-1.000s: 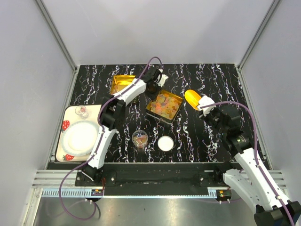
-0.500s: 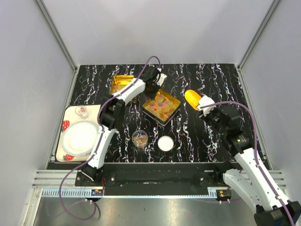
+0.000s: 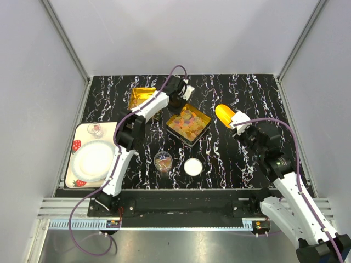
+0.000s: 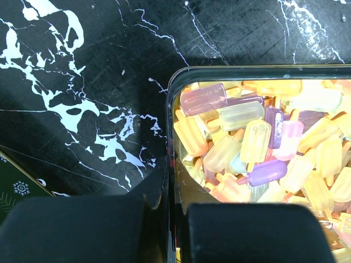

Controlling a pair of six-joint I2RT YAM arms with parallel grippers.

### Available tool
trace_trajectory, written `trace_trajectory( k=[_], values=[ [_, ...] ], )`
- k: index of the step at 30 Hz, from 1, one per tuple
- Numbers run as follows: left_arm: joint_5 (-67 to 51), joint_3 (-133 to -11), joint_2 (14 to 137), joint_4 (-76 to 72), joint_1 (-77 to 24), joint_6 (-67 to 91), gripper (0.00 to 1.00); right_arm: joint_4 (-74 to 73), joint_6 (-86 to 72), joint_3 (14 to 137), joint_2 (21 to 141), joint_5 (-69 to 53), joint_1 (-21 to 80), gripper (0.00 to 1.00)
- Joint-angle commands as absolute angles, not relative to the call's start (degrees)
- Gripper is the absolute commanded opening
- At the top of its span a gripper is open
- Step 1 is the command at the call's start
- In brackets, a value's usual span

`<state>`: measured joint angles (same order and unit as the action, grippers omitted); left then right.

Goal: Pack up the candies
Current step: Adjust the storage box at the center of the board.

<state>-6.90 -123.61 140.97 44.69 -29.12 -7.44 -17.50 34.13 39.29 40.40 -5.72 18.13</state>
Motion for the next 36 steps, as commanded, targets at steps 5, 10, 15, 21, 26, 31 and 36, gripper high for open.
trace_trajectory(
  k=[5, 10, 15, 21, 26, 31, 36],
  values=[
    [-11.9, -118.8, 141.4, 44.7, -27.5, -4.1, 0.0, -15.7, 33.3, 39.7, 39.6, -6.9, 17.9, 0.0],
    [-20.4, -116.8, 138.9, 41.0, -26.0, -0.3, 0.0, -15.7, 33.2, 39.6, 39.6, -6.9, 17.9, 0.0],
    [-30.7, -114.6, 137.6, 38.7, -24.3, 2.8, 0.0, -15.7, 33.4, 39.6, 39.7, -6.9, 17.9, 0.0],
    [-39.7, -110.6, 135.2, 34.4, -22.9, 4.7, 0.0, -15.6, 33.4, 39.6, 39.9, -7.0, 17.9, 0.0],
    [-45.7, -108.5, 133.3, 32.0, -22.1, 6.1, 0.0, -15.6, 33.3, 39.6, 39.8, -6.9, 17.9, 0.0],
    [-49.1, -107.2, 132.5, 30.1, -22.1, 7.0, 0.0, -15.7, 33.3, 39.6, 39.9, -6.9, 17.9, 0.0],
    [-51.1, -106.2, 131.4, 28.7, -22.1, 8.2, 0.0, -15.6, 33.3, 39.6, 39.9, -7.1, 17.9, 0.0]
  ],
)
